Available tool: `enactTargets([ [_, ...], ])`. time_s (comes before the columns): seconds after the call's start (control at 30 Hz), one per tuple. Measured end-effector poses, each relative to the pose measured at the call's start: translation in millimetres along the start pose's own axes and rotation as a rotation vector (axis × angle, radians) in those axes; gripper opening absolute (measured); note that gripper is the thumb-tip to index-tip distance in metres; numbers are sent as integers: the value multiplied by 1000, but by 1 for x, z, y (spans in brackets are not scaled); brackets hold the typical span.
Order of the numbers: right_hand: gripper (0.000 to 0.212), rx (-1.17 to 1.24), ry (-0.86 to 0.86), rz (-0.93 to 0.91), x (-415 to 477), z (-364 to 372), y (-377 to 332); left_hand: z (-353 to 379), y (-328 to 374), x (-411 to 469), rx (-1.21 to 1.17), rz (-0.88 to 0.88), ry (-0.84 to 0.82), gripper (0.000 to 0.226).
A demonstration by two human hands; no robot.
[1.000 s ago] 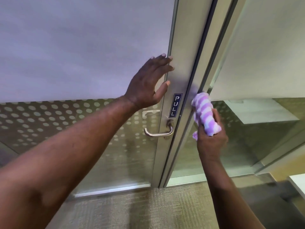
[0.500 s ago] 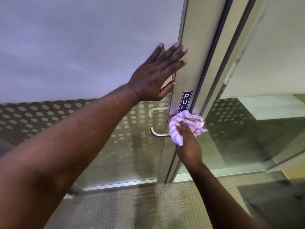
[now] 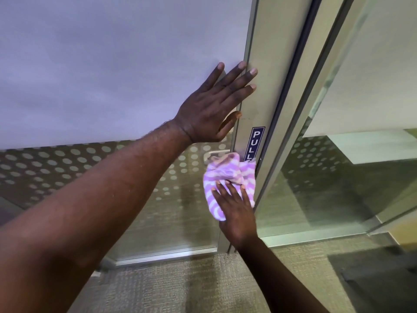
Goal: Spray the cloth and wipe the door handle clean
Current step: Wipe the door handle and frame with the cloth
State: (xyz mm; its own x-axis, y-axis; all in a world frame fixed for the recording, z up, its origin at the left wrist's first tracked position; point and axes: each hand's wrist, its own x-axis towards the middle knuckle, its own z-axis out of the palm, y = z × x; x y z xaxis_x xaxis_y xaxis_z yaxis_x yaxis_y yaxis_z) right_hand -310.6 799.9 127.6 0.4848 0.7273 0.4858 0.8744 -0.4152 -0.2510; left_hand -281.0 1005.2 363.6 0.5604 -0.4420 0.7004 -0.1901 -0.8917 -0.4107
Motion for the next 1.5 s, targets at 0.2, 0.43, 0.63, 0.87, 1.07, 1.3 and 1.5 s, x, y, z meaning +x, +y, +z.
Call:
enactTargets([
  [0.2, 66, 122, 246, 238, -8, -18, 60, 3, 0, 0, 6, 4, 19, 55],
  [0.43, 23, 551, 179, 547, 7, -17, 50, 3, 0, 0, 9, 0, 19, 55],
  [0.63, 21, 1324, 434, 995, 30, -16, 19, 3, 1, 0, 13, -11, 20, 56],
  [0.87, 36, 1767, 372, 1031, 22, -2, 9, 4, 0, 0, -6, -21, 25, 57],
  [1.07, 37, 1804, 286, 877, 25, -16, 28, 4, 0, 0, 18, -14, 13, 56],
  [1.3, 29, 324, 112, 614, 33, -49, 50, 5, 2, 1, 13, -25, 32, 57],
  [1.5, 57, -330, -174, 299, 52, -58, 34, 5, 0, 0, 6, -20, 42, 56],
])
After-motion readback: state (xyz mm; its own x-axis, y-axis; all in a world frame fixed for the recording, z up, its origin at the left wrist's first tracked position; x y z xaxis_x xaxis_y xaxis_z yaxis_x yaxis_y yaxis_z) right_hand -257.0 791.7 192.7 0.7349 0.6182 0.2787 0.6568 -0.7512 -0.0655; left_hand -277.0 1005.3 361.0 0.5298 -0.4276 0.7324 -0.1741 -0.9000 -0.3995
